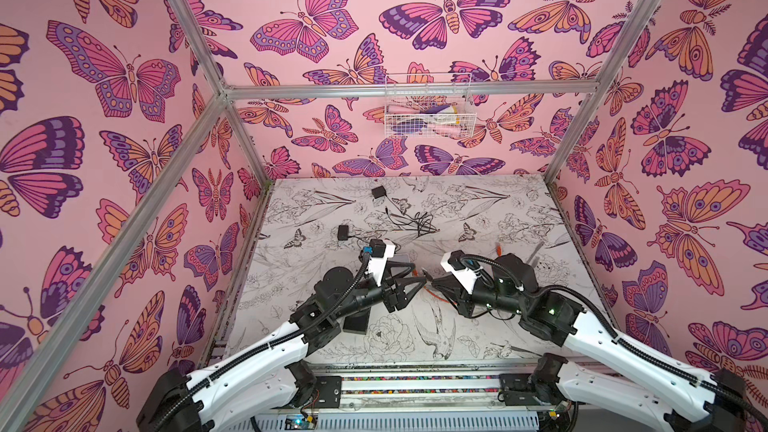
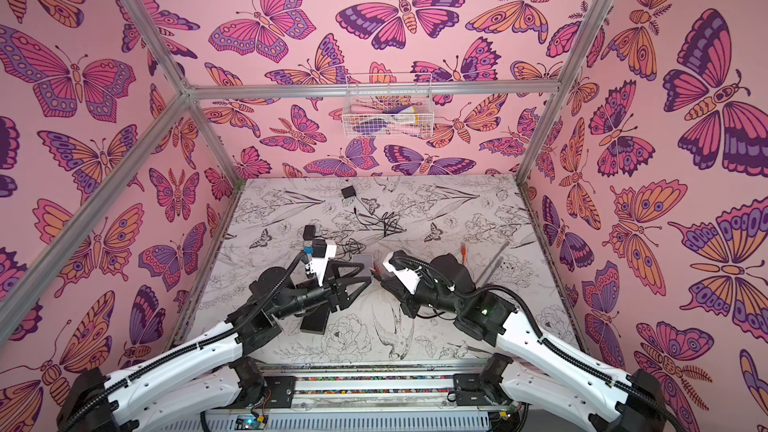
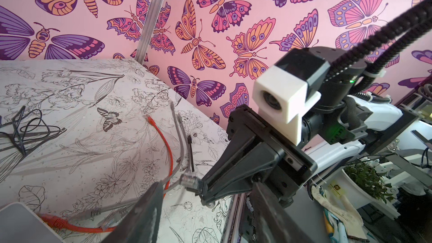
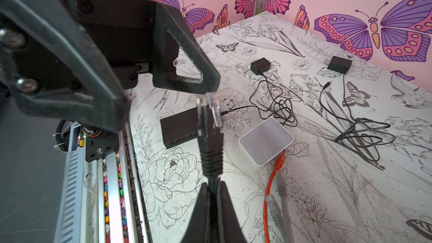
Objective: Insert the plug into the switch port
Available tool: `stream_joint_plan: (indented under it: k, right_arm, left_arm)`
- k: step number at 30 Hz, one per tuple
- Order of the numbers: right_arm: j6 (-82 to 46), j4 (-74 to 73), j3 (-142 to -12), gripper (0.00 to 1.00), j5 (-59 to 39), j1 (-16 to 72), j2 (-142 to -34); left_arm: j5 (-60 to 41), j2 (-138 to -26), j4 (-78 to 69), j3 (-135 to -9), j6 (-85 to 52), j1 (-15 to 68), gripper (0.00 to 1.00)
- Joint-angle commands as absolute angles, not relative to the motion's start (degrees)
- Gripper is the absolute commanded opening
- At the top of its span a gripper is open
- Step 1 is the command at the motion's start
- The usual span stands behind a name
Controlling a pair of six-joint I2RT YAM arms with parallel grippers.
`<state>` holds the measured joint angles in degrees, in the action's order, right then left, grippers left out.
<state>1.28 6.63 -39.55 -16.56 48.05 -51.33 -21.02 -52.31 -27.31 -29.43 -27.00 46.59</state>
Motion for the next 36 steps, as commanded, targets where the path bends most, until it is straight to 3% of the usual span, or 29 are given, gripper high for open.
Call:
stream_joint_plan:
  k: [1, 6, 10, 17, 21, 25, 36]
  right_arm:
    - [0.7, 5.03, -40.34, 0.0, -19.16, 48.52, -51.24]
    - [0.53, 4.92, -40.53, 0.0, -19.76, 48.6, -51.25]
    - [0.35, 4.27, -40.52, 0.0, -20.03, 48.6, -51.28]
    - [-0.17, 3.3, -40.39, 0.0, -20.47, 48.74, -50.63]
    - [-0.65, 1.73, -39.45, 0.0, -21.16, 48.69, -50.52]
    - [-1.75, 0.16, -38.63, 0.0, -22.15, 48.99, -50.84]
    - [-1.45, 1.17, -40.01, 0.0, -20.53, 51.02, -53.26]
  left_arm:
    - [-21.49, -52.8, -30.82, -30.5, -25.84, 47.0, 0.58]
    - [-21.6, -53.42, -31.5, -30.6, -25.53, 47.13, 0.46]
    - [-21.88, -53.7, -31.55, -30.68, -25.31, 47.2, 0.45]
    - [-20.33, -54.39, -31.54, -29.88, -25.64, 47.29, 0.6]
    - [-20.99, -55.57, -31.68, -30.56, -26.01, 47.29, 0.62]
    - [-21.5, -56.81, -32.62, -30.94, -26.41, 47.3, 0.57]
    - [-21.61, -55.72, -34.26, -30.43, -26.37, 47.37, 0.29]
